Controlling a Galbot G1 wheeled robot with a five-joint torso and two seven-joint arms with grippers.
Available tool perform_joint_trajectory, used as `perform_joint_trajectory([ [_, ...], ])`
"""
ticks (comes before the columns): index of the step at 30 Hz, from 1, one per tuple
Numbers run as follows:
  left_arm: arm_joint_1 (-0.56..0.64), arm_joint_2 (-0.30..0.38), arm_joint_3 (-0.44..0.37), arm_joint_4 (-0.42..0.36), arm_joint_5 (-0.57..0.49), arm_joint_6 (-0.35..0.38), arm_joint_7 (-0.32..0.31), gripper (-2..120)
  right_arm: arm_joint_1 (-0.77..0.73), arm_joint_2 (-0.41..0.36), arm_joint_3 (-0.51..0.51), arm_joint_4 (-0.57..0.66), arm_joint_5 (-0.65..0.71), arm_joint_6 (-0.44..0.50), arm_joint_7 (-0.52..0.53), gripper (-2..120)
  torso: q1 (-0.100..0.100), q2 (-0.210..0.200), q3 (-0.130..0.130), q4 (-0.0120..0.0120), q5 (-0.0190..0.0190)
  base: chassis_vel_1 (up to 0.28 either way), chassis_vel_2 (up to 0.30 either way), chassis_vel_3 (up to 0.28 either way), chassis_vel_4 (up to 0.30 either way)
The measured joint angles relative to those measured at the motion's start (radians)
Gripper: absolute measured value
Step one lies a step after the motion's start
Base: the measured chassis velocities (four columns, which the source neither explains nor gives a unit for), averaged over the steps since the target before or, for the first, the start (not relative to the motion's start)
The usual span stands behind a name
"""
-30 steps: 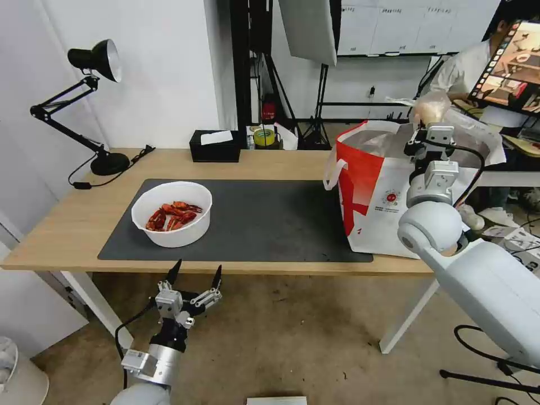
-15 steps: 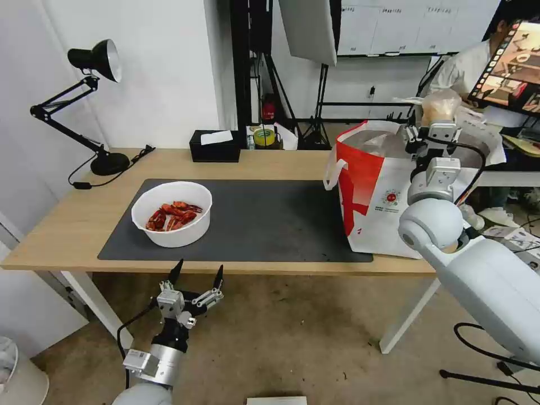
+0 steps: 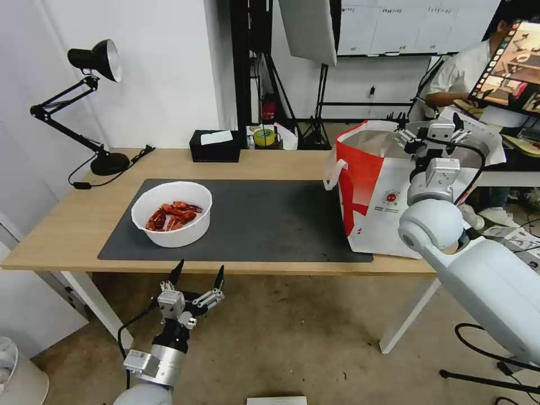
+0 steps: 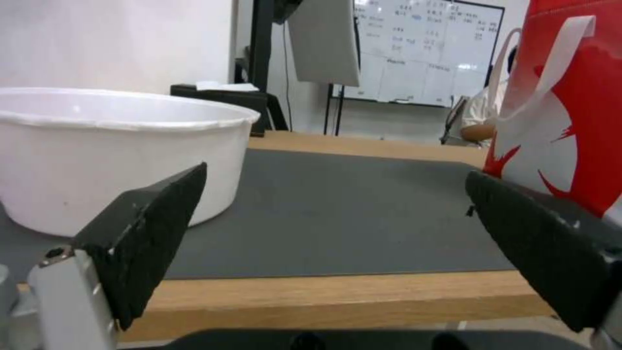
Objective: Pick up the trash from the table and place it into the takeout bag.
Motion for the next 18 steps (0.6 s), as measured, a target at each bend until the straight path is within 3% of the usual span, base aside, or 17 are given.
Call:
perform_joint_trajectory([
  [7, 0.000, -0.001, 0.001, -0.001, 0.001, 0.000, 0.000, 100, -0.012, -0.012, 0.007, 0.029, 0.024, 0.016, -0.026, 100, 0.000, 0.000, 0.000, 0.0000, 0.0001, 0.000, 0.000, 0.000, 0.000],
  [13, -0.002, -0.004, 0.006, 0.002, 0.003, 0.000, 0.000, 100, -0.067, -0.046, 0.024, 0.123, 0.099, 0.106, -0.233, 100, 0.000, 0.000, 0.000, 0.0000, -0.0001, 0.000, 0.000, 0.000, 0.000],
  [18, -0.005, -0.004, 0.006, 0.003, 0.003, 0.000, 0.000, 100, -0.124, -0.067, 0.047, 0.182, 0.138, 0.138, -0.329, 100, 0.000, 0.000, 0.000, 0.0000, 0.0000, 0.000, 0.000, 0.000, 0.000],
])
